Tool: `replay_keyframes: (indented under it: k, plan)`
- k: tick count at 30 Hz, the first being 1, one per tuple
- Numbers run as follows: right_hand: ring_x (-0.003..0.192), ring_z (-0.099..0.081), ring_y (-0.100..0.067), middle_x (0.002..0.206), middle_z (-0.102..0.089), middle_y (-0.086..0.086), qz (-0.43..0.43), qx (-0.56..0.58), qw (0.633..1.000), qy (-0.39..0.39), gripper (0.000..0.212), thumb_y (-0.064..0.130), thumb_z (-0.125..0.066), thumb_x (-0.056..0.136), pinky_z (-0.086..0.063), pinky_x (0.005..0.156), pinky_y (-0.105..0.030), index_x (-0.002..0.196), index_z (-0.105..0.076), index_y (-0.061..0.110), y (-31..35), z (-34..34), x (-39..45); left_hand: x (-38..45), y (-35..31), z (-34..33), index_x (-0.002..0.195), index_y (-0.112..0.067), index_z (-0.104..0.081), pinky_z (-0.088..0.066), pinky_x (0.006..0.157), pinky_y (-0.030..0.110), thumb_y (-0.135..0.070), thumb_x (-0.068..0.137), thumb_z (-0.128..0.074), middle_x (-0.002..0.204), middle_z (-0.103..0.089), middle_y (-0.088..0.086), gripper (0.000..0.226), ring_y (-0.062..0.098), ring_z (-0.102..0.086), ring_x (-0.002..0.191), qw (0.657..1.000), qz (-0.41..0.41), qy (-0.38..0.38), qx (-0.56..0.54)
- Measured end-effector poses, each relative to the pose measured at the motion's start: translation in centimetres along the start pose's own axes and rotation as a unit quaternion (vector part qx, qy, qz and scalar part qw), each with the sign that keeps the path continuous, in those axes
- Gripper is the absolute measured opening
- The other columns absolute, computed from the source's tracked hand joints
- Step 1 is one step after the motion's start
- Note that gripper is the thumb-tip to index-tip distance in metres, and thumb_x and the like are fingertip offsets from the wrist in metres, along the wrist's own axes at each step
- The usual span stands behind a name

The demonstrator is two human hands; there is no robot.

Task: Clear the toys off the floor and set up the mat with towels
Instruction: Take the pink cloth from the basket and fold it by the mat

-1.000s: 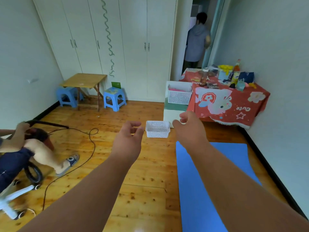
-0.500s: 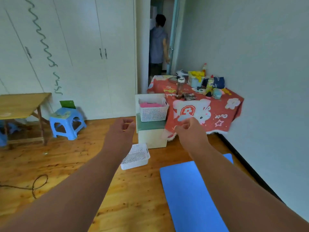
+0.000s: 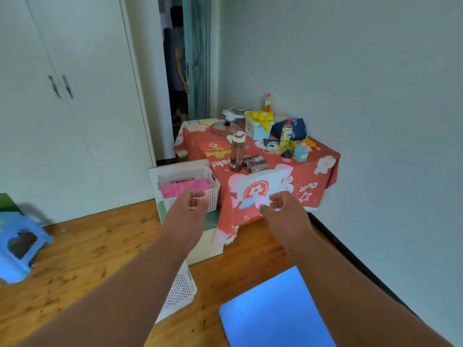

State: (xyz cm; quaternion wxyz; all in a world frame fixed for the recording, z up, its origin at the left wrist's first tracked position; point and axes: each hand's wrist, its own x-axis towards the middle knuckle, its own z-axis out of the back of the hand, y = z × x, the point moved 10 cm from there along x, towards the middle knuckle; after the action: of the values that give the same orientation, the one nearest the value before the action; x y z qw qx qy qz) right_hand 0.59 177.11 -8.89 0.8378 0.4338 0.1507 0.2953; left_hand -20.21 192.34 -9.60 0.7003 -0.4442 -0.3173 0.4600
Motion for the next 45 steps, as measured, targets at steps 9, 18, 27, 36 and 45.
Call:
replay_keyframes:
  k: [9, 18, 27, 36, 45]
  plan:
    - [0.089, -0.059, -0.011, 0.107, -0.059, 0.013, -0.029, 0.0, 1.0, 0.009, 0.026, 0.042, -0.064, 0.084, -0.051, 0.071, -0.026, 0.106, -0.051, 0.035, 3.5, -8.6, 20.3, 19.8, 1.7, -2.8, 0.104, -0.038, -0.055, -0.043, 0.06, 0.024, -0.04, 0.094, -0.051, 0.099, -0.064, -0.01, 0.011, 0.009, -0.06, 0.089, 1.0, 0.025, -0.007, -0.008]
    - [0.08, -0.057, -0.004, 0.089, -0.056, 0.018, -0.042, -0.024, 0.995, 0.088, 0.025, 0.036, -0.067, 0.085, -0.049, 0.064, -0.022, 0.101, -0.049, 0.03, 4.6, -21.2, 32.2, 37.1, 8.4, -4.4, 0.1, -0.031, -0.057, -0.041, 0.056, 0.024, -0.027, 0.096, -0.05, 0.092, -0.062, -0.008, 0.01, 0.013, -0.058, 0.076, 0.997, 0.078, -0.011, 0.018]
    - [0.084, -0.063, -0.013, 0.09, -0.062, 0.009, -0.053, -0.062, 0.985, 0.153, 0.017, 0.033, -0.067, 0.085, -0.058, 0.072, -0.037, 0.097, -0.056, 0.028, 3.5, -31.0, 41.3, 45.6, 18.7, -2.0, 0.095, -0.034, -0.052, -0.038, 0.049, 0.024, -0.026, 0.093, -0.048, 0.087, -0.063, -0.009, 0.009, 0.013, -0.06, 0.069, 0.978, 0.189, -0.07, 0.044]
    - [0.092, -0.061, -0.017, 0.099, -0.063, 0.009, -0.09, -0.093, 0.97, 0.205, 0.023, 0.041, -0.066, 0.079, -0.055, 0.08, -0.041, 0.098, -0.055, 0.034, -1.5, -44.9, 51.7, 53.0, 29.7, -7.0, 0.113, -0.024, -0.056, -0.039, 0.054, 0.024, -0.024, 0.092, -0.05, 0.095, -0.06, -0.006, 0.022, 0.008, -0.057, 0.076, 0.957, 0.277, 0.012, 0.087]
    - [0.089, -0.059, -0.021, 0.112, -0.061, -0.004, -0.156, -0.191, 0.939, 0.238, 0.033, 0.026, -0.058, 0.09, -0.049, 0.069, -0.032, 0.12, -0.058, 0.014, -11.4, -53.8, 58.7, 58.5, 41.7, -11.9, 0.131, -0.017, -0.05, -0.042, 0.044, 0.023, -0.017, 0.093, -0.05, 0.118, -0.057, 0.01, 0.038, 0.011, -0.055, 0.069, 0.914, 0.397, -0.004, 0.09]
